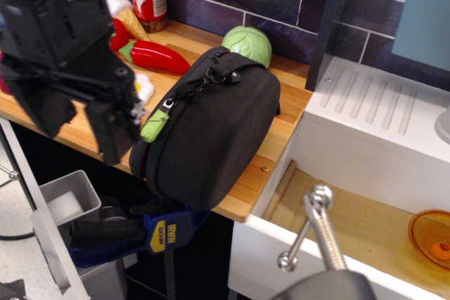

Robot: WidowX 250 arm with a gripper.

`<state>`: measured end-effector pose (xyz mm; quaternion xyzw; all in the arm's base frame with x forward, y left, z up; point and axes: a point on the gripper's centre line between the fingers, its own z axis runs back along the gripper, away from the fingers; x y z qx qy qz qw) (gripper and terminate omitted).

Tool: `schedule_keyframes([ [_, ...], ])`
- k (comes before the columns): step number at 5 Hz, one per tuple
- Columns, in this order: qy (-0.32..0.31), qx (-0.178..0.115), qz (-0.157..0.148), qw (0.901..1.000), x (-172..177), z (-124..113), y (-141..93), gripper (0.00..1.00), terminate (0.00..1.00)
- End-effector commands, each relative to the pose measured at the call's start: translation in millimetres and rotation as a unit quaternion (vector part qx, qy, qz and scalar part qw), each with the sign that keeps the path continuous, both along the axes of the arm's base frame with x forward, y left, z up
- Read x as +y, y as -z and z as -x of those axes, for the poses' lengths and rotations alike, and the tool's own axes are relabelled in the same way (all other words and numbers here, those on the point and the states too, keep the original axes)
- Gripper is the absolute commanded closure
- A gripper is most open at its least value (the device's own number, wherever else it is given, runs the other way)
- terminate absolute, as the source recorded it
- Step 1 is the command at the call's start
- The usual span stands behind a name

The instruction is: Zip zipper bag

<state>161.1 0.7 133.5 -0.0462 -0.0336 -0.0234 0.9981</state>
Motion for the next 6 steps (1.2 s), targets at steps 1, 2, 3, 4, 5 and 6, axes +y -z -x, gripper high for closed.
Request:
schedule_keyframes([
  [1,0.011,0.000,-0.013,0.9999,0.0,-25.6,18.4,0.00,0.00],
  [2,0.016,-0.008,-0.015,0.9997,2.8,-34.3,26.6,0.00,0.00],
  [3,0.018,0.003,-0.020,0.9996,1.2,-43.8,25.8,0.00,0.00],
  [4,0.012,0.018,-0.015,0.9997,0.2,-53.4,24.7,0.00,0.00],
  [5,0.005,0.010,-0.023,0.9997,-5.1,-52.9,27.9,0.00,0.00],
  [6,-0.003,-0.008,-0.037,0.9993,-6.8,-49.1,36.6,1.00,0.00],
])
